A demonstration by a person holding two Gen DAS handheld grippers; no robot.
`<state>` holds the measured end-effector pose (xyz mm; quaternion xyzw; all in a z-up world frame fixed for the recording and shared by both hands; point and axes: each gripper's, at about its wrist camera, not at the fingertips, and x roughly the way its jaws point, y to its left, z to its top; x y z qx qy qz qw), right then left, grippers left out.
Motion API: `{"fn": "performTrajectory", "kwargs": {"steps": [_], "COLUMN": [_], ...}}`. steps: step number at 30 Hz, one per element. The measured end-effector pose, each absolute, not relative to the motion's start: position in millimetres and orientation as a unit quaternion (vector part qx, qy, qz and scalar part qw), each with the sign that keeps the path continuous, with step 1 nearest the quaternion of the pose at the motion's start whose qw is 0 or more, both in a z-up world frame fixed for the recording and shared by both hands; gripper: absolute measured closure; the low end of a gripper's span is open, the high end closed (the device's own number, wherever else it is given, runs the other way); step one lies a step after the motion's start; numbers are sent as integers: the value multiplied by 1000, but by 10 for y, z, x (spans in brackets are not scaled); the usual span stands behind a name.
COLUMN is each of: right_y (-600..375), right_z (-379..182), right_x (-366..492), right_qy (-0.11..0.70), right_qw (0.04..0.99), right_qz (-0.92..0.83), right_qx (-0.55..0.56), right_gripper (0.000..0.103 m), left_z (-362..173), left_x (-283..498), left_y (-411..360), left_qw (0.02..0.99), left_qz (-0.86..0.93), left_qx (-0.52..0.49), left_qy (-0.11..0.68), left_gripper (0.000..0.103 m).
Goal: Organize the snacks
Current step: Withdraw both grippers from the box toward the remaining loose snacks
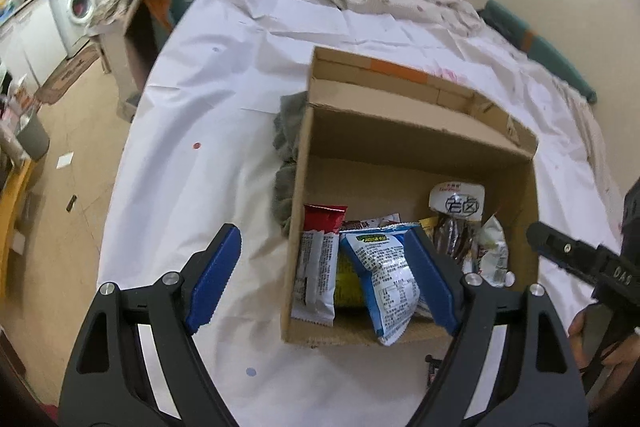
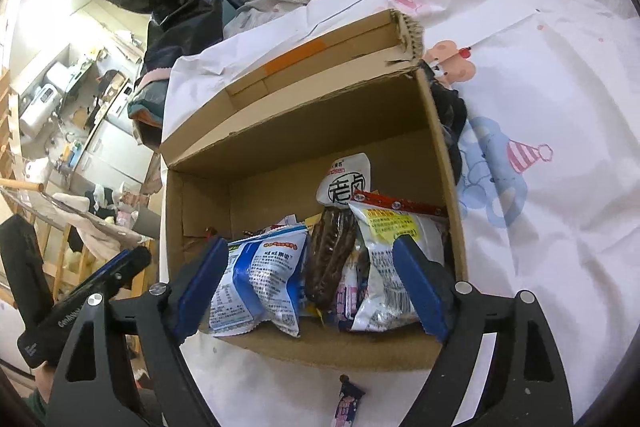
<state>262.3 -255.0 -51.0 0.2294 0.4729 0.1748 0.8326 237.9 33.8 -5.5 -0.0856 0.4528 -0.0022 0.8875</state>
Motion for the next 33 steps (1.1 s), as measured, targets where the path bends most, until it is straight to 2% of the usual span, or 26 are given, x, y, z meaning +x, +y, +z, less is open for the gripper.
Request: {"fn": "performTrajectory", "kwargs": {"steps": [8,10,15,23,27,31,33], "right_y": [-2641,-2597,-2466,-2398,-2401,-2487,-2576], "right_z": [-357,-308,-306,-417,-425,-439,-517], "right_x": [2324,2214,1917,1460,1334,1292,1308], "right_qy": [454,445,440,451,449,446,460], "right_qw": [850,861,876,872,871,875,869], "right_qz": [153,144,128,130,139,121,99], "right_qx": [218,200,150,140,142,141,149], "right_gripper": [15,11,11,11,9,9,8], "left_z": [-7,7,-36,-284,-337,-393,-421], "left_x": [2013,1900,1666,1469,1385,1336,1323], "left_y": [464,504,567,547,551,592,624], "left_qw": [900,908,917,891,889,888,889], "left_qz": [15,22,57,53,67,72,75], "left_qx": [-85,-86,-70,-78,-84,-99,-102], "left_qy": [427,410,389,444,445,443,439], "left_gripper": [22,22,22,22,22,9,8]}}
